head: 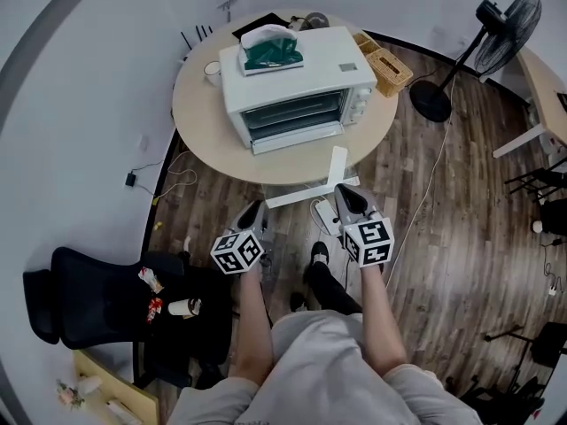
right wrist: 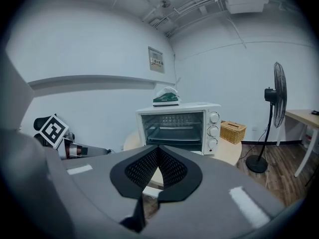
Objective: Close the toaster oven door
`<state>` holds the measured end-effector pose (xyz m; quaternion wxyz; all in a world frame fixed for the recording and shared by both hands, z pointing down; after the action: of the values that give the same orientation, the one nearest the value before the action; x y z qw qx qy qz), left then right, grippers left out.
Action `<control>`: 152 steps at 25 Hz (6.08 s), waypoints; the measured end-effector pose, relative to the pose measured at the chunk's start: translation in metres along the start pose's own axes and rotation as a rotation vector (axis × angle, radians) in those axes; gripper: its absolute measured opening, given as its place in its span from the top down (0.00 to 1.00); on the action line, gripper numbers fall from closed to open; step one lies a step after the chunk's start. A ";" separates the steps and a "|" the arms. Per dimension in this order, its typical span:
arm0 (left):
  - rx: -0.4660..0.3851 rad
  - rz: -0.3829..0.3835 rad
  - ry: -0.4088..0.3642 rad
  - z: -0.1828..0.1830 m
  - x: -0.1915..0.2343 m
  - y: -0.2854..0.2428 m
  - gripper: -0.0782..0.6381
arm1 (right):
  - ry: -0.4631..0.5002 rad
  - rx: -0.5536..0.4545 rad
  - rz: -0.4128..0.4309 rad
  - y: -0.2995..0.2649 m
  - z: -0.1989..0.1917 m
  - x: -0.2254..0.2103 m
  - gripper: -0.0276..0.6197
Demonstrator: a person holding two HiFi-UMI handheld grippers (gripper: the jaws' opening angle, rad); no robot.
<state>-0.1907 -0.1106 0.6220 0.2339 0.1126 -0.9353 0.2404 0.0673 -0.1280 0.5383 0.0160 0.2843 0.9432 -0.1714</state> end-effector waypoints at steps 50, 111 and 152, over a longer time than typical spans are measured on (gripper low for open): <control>0.080 -0.066 0.638 -0.108 0.075 -0.092 0.70 | 0.066 0.193 0.030 -0.036 -0.053 -0.024 0.96; -0.095 -0.125 0.817 0.023 0.023 -0.070 0.68 | 1.259 0.422 0.113 -0.103 -0.069 -0.021 0.83; -0.067 0.043 0.039 0.083 -0.025 -0.061 0.69 | 1.314 0.316 0.082 -0.136 0.002 -0.035 0.80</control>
<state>-0.1814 -0.2020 0.5700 0.2502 0.0798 -0.9404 0.2162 0.0224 -0.2530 0.5839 -0.5960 0.3640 0.7090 -0.0979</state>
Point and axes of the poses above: the fingertips, and each gripper's own axes: y backward along the fingers, x to its left, z out of its top, the point moved 6 cm from there along y, backward along the fingers, and after that the axes turned 5 degrees about z, right-handed, at the moved point
